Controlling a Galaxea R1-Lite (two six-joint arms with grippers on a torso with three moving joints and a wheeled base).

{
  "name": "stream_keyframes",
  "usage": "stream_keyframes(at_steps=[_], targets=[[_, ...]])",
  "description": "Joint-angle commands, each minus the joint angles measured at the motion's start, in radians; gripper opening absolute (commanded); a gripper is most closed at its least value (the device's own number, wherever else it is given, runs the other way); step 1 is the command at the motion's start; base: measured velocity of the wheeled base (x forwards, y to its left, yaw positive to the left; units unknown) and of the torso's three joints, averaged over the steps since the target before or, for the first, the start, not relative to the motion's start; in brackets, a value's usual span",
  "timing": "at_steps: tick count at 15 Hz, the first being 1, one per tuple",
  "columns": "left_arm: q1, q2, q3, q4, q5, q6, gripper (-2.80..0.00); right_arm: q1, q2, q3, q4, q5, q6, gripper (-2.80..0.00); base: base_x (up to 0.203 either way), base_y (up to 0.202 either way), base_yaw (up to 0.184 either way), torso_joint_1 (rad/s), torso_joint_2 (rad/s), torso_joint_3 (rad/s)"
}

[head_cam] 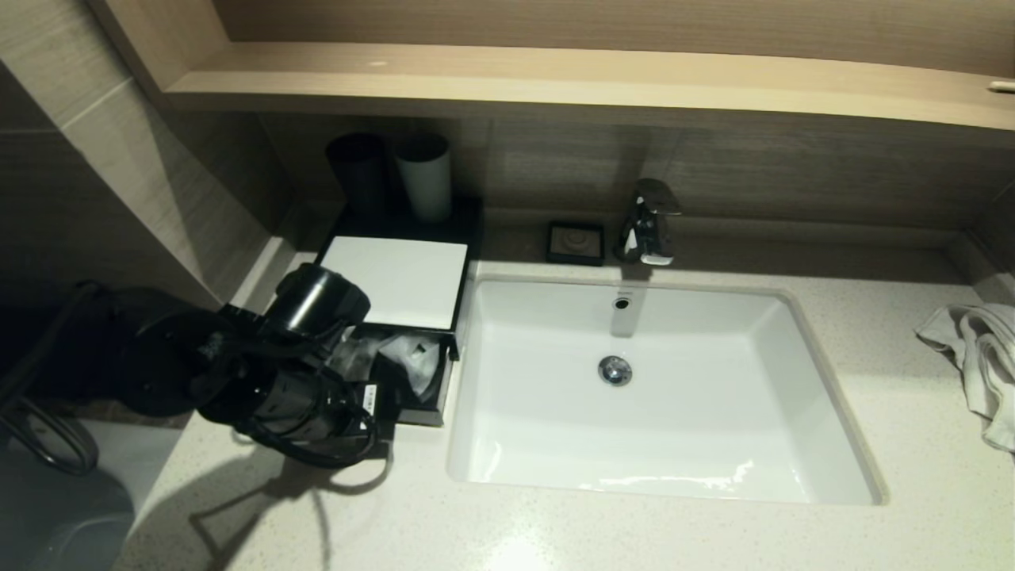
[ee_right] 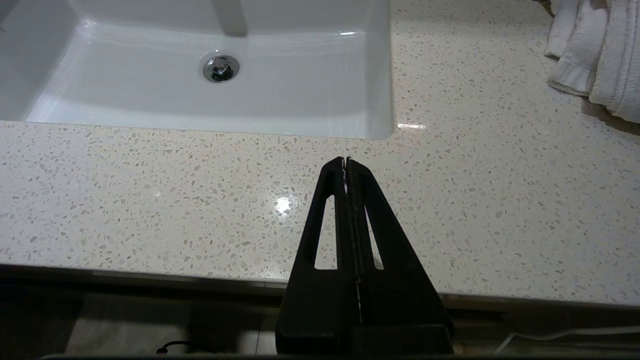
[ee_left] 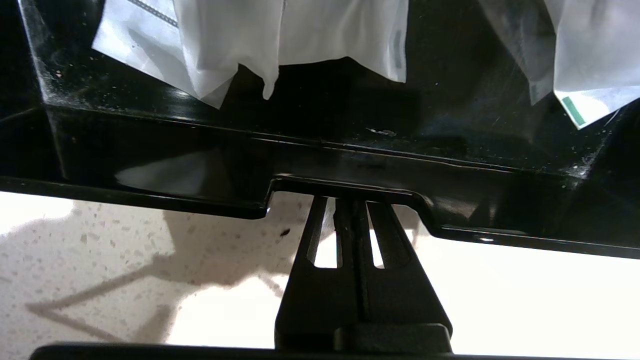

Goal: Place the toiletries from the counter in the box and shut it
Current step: Close the drawer

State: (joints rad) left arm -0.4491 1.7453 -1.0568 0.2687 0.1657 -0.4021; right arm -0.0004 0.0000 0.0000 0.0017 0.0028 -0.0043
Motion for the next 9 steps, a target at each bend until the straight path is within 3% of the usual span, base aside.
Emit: stream_keyframes(at_steps=[1, 9], targets=[[0.007, 0.022, -0.023, -0.001, 0.001, -0.002, -2.8, 0.0, 0.0, 0.0, 0.0, 0.0, 0.0, -2.8, 0.0, 0.0, 0.0, 0.0, 0.0, 0.0], [0.021, 0.076, -0.085, -0.006, 0.0, -0.003, -2.8, 0.0, 0.0, 0.0, 0.0, 0.0, 0.0, -2.8, 0.0, 0.0, 0.0, 0.0, 0.0, 0.0]])
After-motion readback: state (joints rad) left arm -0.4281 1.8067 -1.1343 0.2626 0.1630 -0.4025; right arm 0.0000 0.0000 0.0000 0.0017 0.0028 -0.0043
